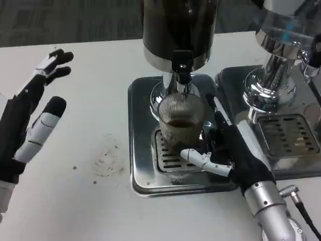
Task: Grasp the cup under the faucet to collect the drink, then remove the cup.
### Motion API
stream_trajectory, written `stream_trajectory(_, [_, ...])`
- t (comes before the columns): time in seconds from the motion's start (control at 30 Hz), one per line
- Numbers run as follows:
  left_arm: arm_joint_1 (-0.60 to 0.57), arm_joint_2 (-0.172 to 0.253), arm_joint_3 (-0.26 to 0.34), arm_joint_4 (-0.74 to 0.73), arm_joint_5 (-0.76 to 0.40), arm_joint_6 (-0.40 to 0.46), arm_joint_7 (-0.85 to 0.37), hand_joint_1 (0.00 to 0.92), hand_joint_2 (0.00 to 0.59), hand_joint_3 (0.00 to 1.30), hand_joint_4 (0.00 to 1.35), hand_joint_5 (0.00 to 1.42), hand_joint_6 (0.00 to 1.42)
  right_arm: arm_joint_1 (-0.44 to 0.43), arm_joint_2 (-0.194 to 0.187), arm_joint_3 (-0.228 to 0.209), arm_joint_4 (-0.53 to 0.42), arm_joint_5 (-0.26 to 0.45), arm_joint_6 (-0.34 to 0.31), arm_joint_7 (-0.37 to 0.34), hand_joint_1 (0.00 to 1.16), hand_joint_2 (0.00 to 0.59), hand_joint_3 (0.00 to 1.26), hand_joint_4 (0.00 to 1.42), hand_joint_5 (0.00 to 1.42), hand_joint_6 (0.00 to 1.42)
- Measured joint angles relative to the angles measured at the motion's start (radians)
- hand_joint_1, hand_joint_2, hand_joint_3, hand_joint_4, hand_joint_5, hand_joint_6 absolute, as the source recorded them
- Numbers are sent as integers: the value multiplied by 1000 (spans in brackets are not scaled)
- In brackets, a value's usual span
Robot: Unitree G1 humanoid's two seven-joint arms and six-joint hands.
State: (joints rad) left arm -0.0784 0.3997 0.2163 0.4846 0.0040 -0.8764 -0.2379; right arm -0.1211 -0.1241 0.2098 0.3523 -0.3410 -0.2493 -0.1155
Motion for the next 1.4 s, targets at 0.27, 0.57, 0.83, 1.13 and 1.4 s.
stream_trajectory(0.27, [53,22,-7,67,87,14,32,0,183,152,0,142,45,-43,27,-2,66,17,-18,-1,656,174,0,0,0,57])
stream_trajectory(0.57, [92,25,-35,117,125,16,60,0,183,147,0,142,41,-81,51,-3,145,19,-71,-14,658,175,0,0,0,62])
stream_trajectory(0.83, [119,25,-69,142,159,16,85,0,183,150,0,142,41,-125,76,-5,228,29,-115,-15,658,174,0,0,0,77])
stream_trajectory(1.13, [139,25,-76,139,161,16,112,0,184,155,0,142,40,-155,87,-9,294,64,-159,-4,690,166,0,0,0,120])
stream_trajectory(1.4, [153,25,-78,125,160,17,121,0,184,163,3,142,40,-159,92,-7,313,69,-179,-3,741,164,0,32,17,175])
